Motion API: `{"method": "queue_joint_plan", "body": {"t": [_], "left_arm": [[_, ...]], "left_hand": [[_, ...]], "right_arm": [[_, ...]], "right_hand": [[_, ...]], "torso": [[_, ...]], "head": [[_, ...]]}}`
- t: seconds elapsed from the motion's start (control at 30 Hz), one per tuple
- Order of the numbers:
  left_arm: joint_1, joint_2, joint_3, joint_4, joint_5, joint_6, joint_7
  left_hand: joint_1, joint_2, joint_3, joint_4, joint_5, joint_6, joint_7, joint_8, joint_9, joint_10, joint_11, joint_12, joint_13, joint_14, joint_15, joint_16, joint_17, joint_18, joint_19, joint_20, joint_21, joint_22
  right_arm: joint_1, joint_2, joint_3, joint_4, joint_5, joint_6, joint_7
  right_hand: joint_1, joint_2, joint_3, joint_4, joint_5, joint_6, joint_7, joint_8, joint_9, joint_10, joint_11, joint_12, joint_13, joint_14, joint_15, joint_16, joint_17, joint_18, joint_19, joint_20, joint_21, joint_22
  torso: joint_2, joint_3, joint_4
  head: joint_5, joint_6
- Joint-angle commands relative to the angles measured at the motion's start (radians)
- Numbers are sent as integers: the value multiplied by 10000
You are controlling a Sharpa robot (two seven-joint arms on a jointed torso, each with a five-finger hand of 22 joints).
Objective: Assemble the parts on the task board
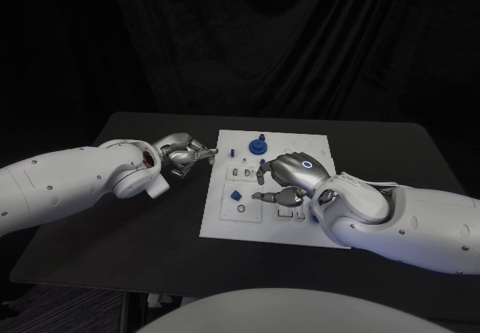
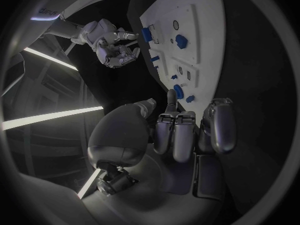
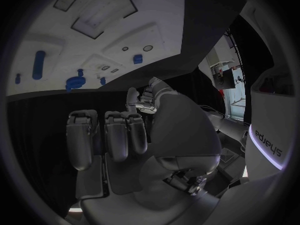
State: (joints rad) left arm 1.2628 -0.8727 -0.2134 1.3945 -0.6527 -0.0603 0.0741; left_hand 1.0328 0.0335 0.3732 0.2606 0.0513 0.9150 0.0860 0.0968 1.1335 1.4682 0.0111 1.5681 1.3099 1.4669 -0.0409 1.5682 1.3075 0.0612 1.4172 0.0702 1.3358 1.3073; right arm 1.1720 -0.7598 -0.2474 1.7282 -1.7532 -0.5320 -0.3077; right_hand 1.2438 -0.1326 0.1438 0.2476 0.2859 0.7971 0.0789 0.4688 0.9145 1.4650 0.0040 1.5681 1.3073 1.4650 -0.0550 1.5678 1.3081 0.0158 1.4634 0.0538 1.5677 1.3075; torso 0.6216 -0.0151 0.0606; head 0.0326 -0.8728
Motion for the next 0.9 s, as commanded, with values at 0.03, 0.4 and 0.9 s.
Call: {"method": "queue_joint_plan", "body": {"t": [0.03,0.4,0.9], "left_arm": [[-37,-62,9,69,194,29,196],[-145,-100,9,69,195,11,129],[-191,-64,9,48,195,43,-25]], "left_hand": [[126,10,69,-12,-29,71,-20,34,-12,1026,6,27,2609,1039,19,26,2633,13,23,13,29,1425],[127,8,68,-3,-26,93,-21,49,-24,1026,5,27,2609,1039,17,26,2633,15,18,11,22,1423],[200,9,103,-25,4,106,-36,71,-74,1026,-1,27,2609,1039,14,26,2633,31,-16,10,-33,1403]], "right_arm": [[-165,259,16,-92,-922,412,-995],[-635,1133,102,-571,-1447,887,-1719],[-1006,1876,282,-1281,-1592,580,-2163]], "right_hand": [[49,-67,-12,-18,1,-176,-7,305,427,1058,28,27,2635,1058,12,30,2627,-158,1074,35,31,2633],[-172,-312,-137,424,32,-740,-56,1054,1636,1058,-21,27,2635,1058,-34,30,2627,-158,1074,-10,31,2633],[-582,87,93,297,-7,-730,470,-1943,-1284,1058,452,27,2635,1058,378,30,2627,-158,1074,370,31,2633]], "torso": [[-61,-99,33],[-120,-277,75],[-120,-438,78]], "head": [[-14,2],[-43,2],[67,2]]}}
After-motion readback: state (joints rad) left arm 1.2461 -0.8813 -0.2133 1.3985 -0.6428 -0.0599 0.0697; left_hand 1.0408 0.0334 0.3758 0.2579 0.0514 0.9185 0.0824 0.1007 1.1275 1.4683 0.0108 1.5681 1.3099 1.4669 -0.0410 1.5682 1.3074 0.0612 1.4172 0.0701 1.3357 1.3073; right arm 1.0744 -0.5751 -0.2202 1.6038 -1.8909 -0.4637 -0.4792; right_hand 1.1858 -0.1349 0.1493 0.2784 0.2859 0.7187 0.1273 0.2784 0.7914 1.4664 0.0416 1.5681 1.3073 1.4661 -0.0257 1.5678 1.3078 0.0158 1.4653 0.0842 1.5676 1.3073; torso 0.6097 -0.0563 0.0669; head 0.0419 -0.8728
